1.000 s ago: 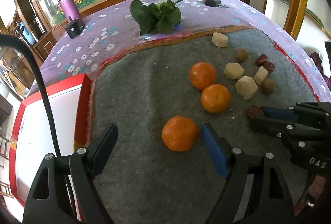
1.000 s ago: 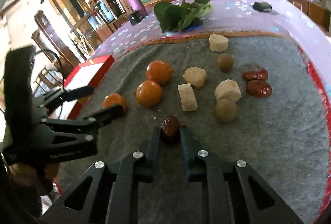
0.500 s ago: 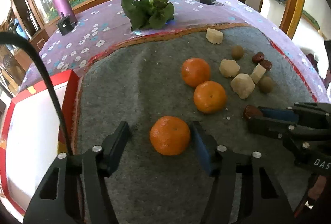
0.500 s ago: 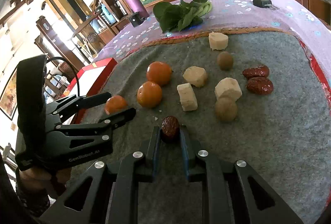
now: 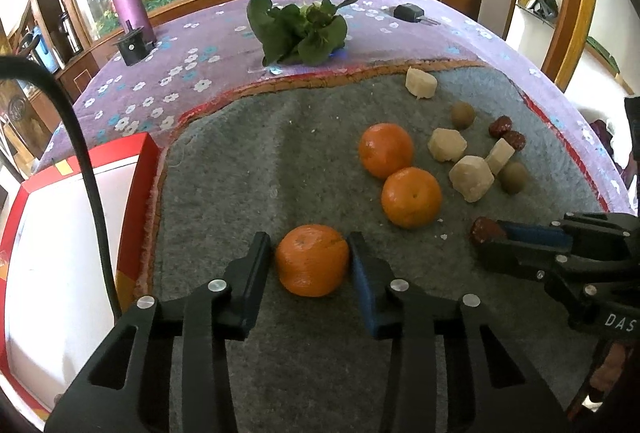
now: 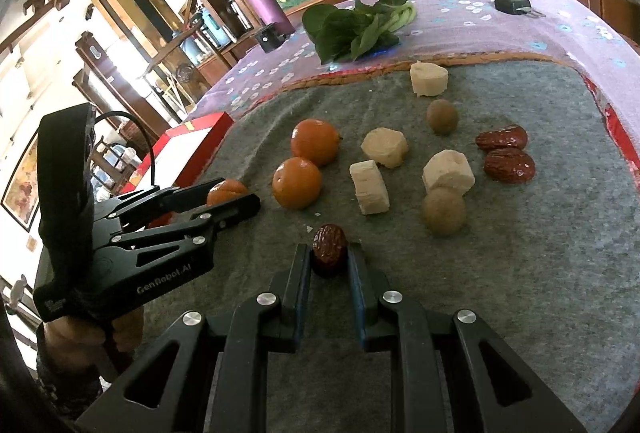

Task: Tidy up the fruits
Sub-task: 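Grasp a mandarin orange with the left tool while the right tool holds the date, then carry the orange and date to the white tray and release both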

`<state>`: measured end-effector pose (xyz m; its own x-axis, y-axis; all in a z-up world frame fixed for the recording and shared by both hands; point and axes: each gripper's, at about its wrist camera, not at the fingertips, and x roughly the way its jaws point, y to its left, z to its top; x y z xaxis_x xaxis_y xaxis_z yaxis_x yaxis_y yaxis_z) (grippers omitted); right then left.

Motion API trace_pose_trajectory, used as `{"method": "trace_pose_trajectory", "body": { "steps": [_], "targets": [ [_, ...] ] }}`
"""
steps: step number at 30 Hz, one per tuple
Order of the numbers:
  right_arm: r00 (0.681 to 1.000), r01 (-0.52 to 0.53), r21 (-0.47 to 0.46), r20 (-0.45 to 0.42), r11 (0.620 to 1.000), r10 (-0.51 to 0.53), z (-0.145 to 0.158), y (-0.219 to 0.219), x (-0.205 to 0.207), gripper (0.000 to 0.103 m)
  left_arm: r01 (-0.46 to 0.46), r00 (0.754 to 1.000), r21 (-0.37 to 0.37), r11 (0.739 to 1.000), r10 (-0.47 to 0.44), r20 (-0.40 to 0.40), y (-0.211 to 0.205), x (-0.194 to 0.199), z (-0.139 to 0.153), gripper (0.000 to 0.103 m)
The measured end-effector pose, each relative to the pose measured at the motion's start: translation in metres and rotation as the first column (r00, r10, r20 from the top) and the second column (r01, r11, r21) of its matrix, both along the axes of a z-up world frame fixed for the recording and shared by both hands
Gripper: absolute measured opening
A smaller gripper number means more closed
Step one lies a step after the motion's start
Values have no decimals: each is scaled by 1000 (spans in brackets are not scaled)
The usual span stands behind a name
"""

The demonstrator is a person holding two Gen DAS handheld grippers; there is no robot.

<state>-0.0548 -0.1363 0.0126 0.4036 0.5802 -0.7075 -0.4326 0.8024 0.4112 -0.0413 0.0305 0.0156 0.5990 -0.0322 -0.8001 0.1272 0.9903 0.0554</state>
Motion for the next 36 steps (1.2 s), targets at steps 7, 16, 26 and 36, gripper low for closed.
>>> {"method": "trace_pose_trajectory", "body": {
  "steps": [7,16,26,36],
  "targets": [
    [1000,-20,17,16,1000,20,2,0,-3,18,2,1000,-31,1000,-2,12,4,-5,2,33],
    [999,-25,24,20,999,25,2,-1,-3,18,-6,1000,-99,995,8,16,16,-8,5,33],
    [1000,-24,24,19,999,23,2,0,-3,18,-12,1000,-102,995,14,20,19,-14,5,32],
    [999,-25,9,29,1000,25,3,1,-5,18,-28,999,-112,993,32,33,27,-23,9,32]
  ]
}}
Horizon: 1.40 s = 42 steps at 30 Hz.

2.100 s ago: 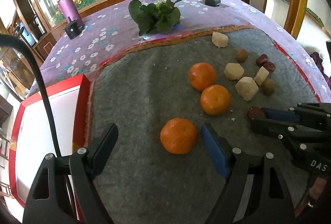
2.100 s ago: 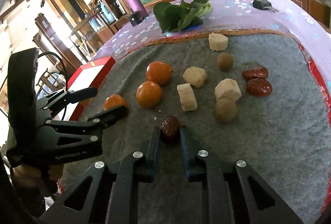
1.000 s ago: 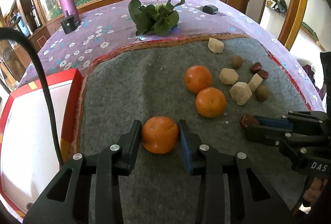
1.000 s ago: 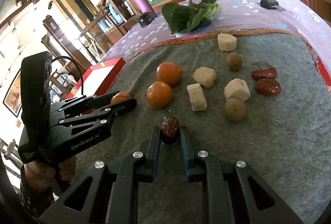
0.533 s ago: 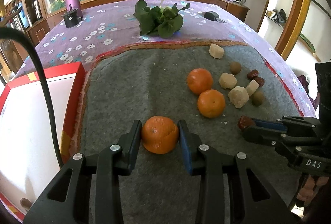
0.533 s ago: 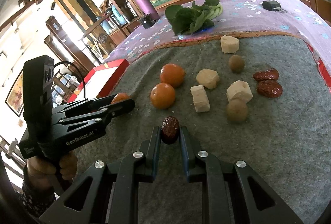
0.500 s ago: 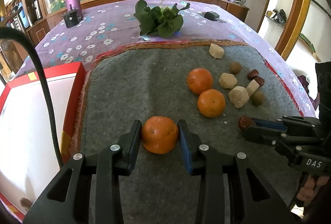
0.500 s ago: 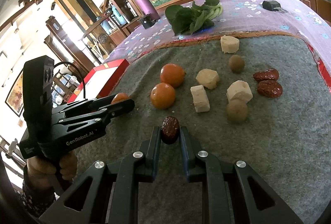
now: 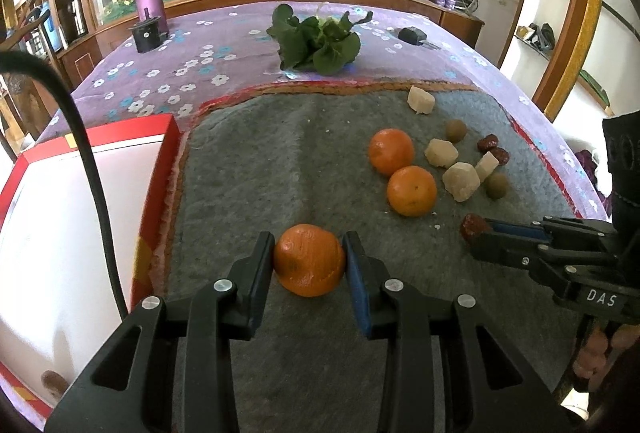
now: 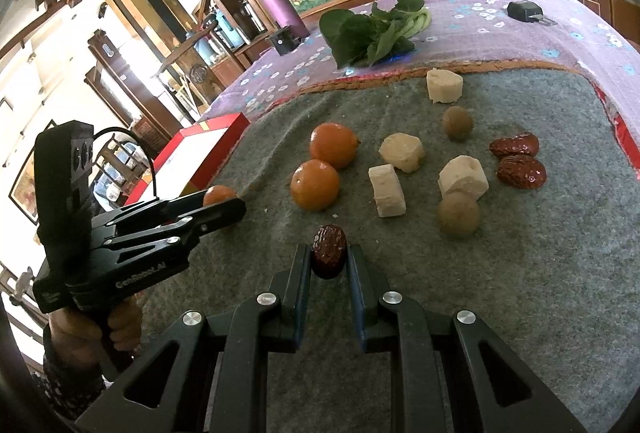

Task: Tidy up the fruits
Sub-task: 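Carry the orange and date to the white tray and release both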

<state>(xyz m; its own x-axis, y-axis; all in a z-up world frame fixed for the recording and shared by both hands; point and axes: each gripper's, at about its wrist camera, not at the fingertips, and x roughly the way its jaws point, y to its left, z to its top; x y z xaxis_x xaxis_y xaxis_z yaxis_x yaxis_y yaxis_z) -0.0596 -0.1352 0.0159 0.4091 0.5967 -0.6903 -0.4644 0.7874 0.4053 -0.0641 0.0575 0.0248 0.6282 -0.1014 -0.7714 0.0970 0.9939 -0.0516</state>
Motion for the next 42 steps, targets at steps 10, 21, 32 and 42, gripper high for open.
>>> {"method": "trace_pose_trajectory", "body": {
  "steps": [10,21,32,42],
  "targets": [
    [995,-84,-63,53,994,88,14,48,-8,18,-58,998,-16,998,59,32,29,-16,15,32],
    [969,-220,-66,101,973,226,35,158,-6,18,-212,970,-4,977,211,121,101,-50,45,32],
    [940,-331,-75,67,941,336,21,252,-9,18,-354,934,32,935,351,70,162,-60,19,32],
    [929,-364,-116,25,924,369,-2,278,-9,18,-385,923,34,922,384,22,176,-59,1,32]
  ]
}}
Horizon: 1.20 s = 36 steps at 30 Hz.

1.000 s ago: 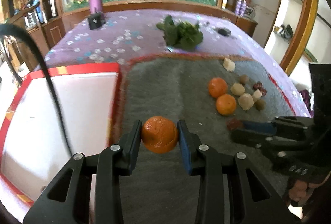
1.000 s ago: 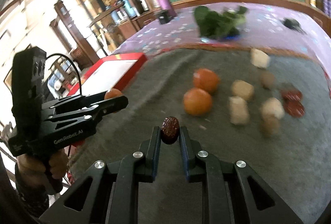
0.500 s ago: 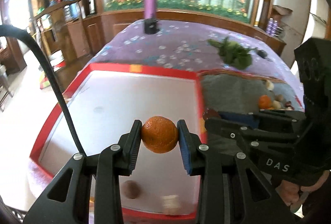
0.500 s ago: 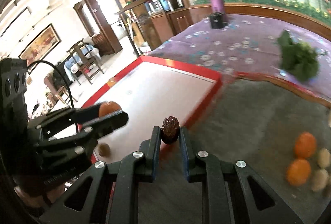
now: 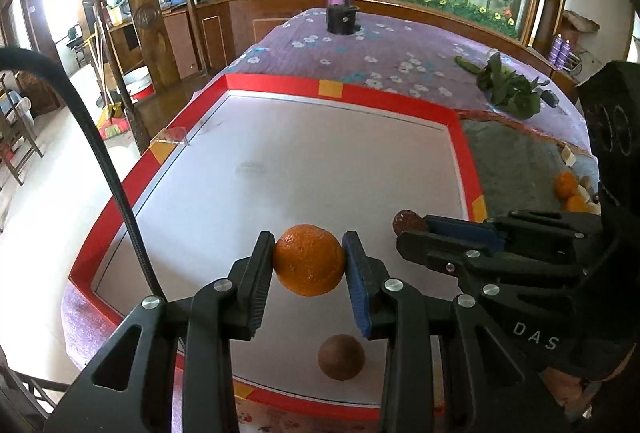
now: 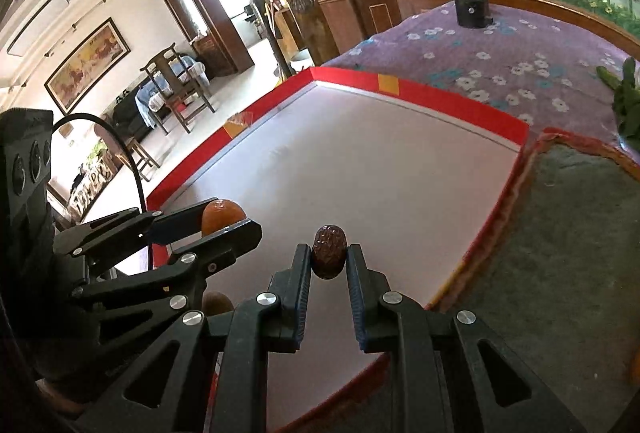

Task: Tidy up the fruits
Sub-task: 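Carry the orange and date to the white tray and release both, then return both tools to the mat and grasp a brown nut with the right tool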

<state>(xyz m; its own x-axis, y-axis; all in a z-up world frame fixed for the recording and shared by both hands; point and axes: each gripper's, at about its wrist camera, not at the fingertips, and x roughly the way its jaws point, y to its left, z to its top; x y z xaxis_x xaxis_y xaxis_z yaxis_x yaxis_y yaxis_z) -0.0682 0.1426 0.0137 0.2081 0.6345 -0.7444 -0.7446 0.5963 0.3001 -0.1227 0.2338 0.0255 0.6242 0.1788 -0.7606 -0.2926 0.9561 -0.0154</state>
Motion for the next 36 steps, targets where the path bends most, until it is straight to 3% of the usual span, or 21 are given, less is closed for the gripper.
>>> {"method": "trace_pose_trajectory", "body": {
  "steps": [8,10,12,18,21,28,36],
  "targets": [
    [999,-26,-24,19,999,27,-2,5,-3,21,-38,998,23,999,39,-39,5,0,-6,34],
    [999,-26,-22,20,999,27,-1,3,-4,22,-59,997,12,998,59,-40,7,0,-5,41],
    [1000,-20,0,13,1000,20,2,-2,-4,23,-75,997,9,997,75,-34,8,-2,-2,59],
    [999,40,136,-5,990,-40,24,-35,5,30,-61,998,66,996,61,5,-7,-4,16,66],
    [996,84,179,-10,980,-83,34,-62,10,31,-12,1000,69,998,10,24,-25,-3,26,71],
    [978,202,207,7,957,-208,53,-146,19,31,145,988,58,988,-147,36,-87,8,38,71],
    [914,389,170,54,906,-402,55,-282,11,38,313,950,81,946,-313,-3,-159,27,36,76]
  ]
}}
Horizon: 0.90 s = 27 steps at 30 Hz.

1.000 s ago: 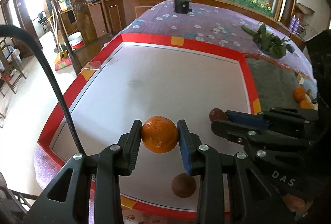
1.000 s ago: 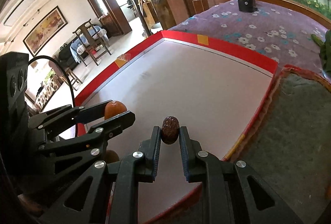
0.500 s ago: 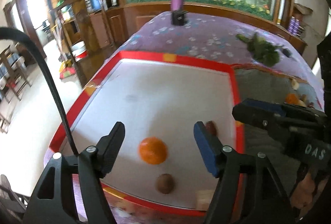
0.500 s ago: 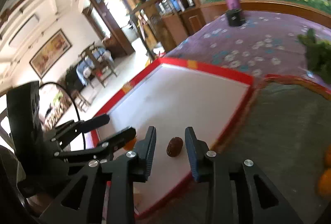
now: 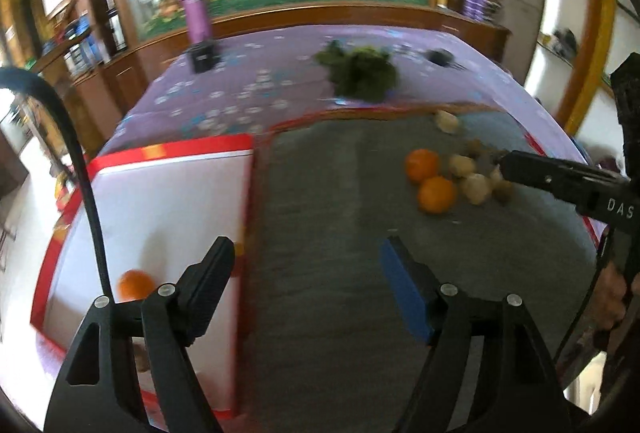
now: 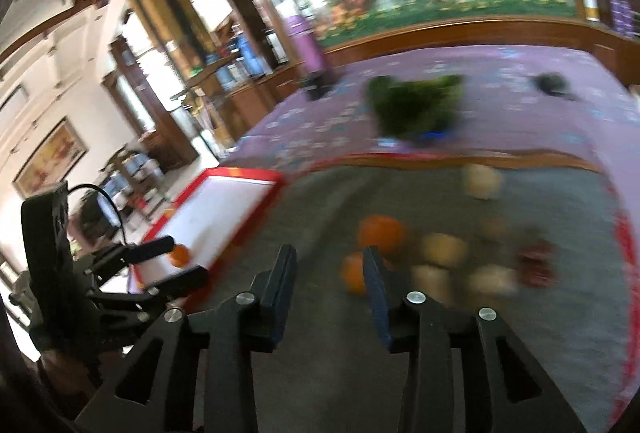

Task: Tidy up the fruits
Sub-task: 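Return both tools to the mat and grasp a brown nut with the right tool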

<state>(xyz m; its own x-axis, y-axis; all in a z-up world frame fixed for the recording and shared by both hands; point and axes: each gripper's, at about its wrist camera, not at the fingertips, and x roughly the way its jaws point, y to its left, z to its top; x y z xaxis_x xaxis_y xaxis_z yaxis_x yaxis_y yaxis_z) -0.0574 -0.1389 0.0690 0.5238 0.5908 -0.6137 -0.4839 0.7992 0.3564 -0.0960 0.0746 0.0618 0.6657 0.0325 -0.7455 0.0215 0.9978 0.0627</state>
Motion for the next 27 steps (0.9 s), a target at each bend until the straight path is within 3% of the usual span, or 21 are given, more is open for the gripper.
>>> {"method": "trace_pose_trajectory", "body": {
  "steps": [7,27],
  "targets": [
    [998,49,-38,-25,998,-50,-13,-51,3,38,97,995,34,995,-96,-35,-50,20,-10,76],
    [994,39,-149,-100,988,-54,-45,-28,28,35,145,986,20,989,-143,-88,-82,60,-31,75]
  ]
}}
